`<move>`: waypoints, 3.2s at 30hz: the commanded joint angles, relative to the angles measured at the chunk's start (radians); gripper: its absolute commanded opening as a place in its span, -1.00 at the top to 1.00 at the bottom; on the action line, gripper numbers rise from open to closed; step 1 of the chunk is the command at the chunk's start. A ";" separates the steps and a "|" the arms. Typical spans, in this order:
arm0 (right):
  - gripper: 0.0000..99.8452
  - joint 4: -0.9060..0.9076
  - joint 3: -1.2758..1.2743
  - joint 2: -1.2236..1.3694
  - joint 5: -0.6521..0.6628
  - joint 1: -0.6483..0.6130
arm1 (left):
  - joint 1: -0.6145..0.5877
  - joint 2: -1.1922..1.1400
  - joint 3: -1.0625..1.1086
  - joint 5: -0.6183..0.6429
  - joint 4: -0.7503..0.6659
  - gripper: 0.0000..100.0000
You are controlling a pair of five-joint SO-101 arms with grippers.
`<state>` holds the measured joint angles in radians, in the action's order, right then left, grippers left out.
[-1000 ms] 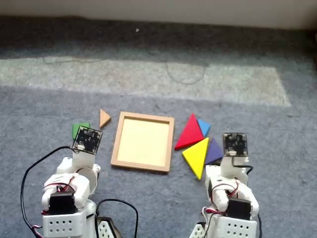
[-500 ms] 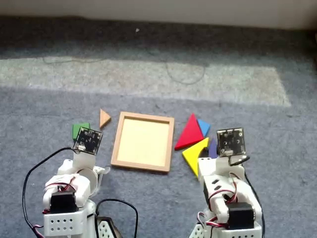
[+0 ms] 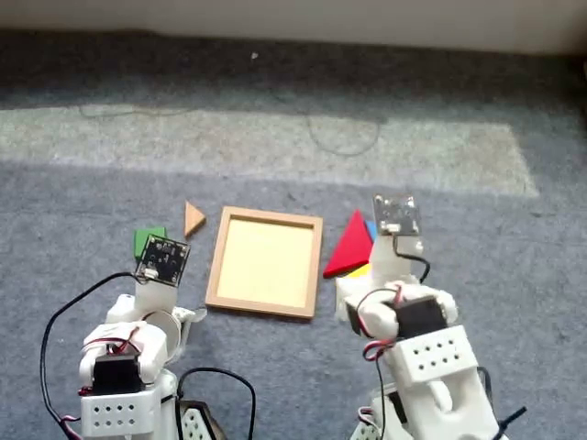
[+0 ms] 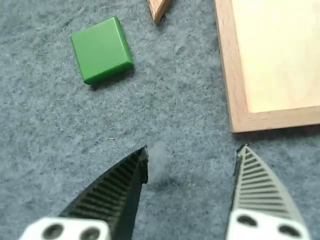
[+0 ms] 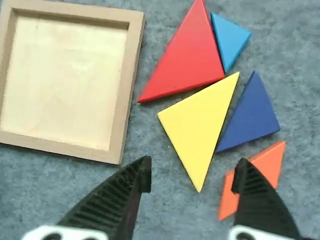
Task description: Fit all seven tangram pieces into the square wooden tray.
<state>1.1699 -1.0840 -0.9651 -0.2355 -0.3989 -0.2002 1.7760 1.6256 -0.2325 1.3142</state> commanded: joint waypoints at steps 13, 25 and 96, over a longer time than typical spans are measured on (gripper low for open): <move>0.43 -0.320 0.068 0.387 -0.069 -0.021 | -0.010 0.044 -0.010 -0.003 -0.002 0.43; 0.44 -0.423 0.070 0.564 -0.069 -0.074 | -0.010 0.044 -0.008 -0.003 -0.002 0.43; 0.43 0.120 0.315 0.311 0.226 0.101 | -0.008 0.044 0.007 -0.008 -0.002 0.43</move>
<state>1.2774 -0.8216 -0.5877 0.1695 -0.2532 -0.2002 1.7760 1.6425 -0.2325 1.3142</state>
